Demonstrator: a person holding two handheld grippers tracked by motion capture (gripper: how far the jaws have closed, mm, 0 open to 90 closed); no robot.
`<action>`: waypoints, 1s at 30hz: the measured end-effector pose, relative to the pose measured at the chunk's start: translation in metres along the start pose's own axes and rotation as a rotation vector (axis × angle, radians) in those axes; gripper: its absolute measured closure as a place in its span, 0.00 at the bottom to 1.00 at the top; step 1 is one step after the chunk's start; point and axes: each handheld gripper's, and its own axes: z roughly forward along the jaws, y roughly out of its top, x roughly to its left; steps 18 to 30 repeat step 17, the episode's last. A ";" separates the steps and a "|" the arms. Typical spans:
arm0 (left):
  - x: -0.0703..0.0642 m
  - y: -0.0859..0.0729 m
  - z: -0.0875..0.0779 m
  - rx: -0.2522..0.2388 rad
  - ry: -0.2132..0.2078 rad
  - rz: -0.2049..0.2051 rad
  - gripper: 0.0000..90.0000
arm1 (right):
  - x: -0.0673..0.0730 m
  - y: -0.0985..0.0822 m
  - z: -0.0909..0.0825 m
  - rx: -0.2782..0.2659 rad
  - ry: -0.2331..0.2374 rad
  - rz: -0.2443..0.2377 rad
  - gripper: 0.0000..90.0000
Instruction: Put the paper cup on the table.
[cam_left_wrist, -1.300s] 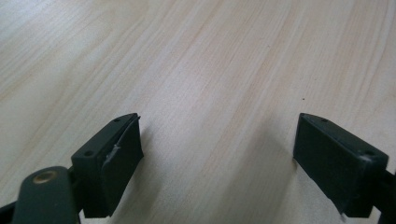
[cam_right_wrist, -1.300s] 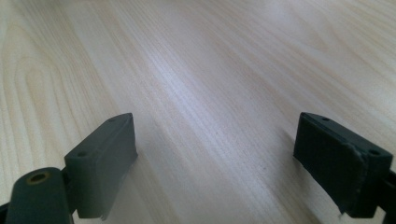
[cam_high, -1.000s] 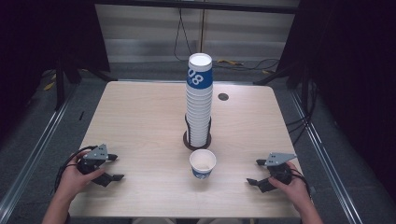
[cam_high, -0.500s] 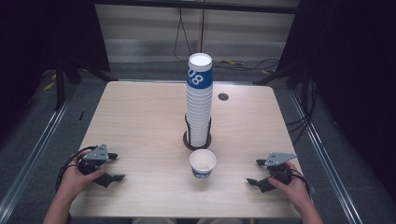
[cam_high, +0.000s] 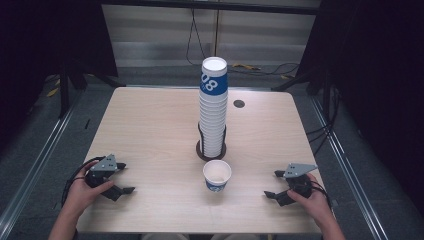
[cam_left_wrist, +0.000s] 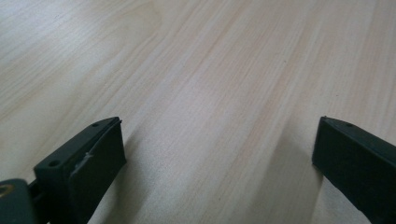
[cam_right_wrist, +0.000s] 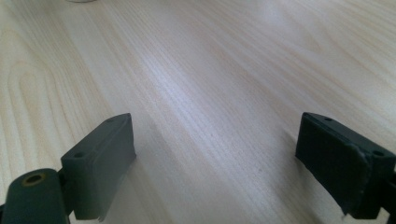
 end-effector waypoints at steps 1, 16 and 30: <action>0.000 0.000 0.000 0.005 0.001 -0.011 0.00 | 0.000 0.000 0.000 0.000 -0.001 0.002 0.12; -0.002 0.002 0.002 0.003 0.032 -0.033 0.00 | 0.000 0.000 0.000 0.000 -0.006 0.010 0.12; -0.002 0.002 0.002 0.002 0.032 -0.033 0.00 | 0.000 0.000 0.000 0.000 -0.006 0.010 0.12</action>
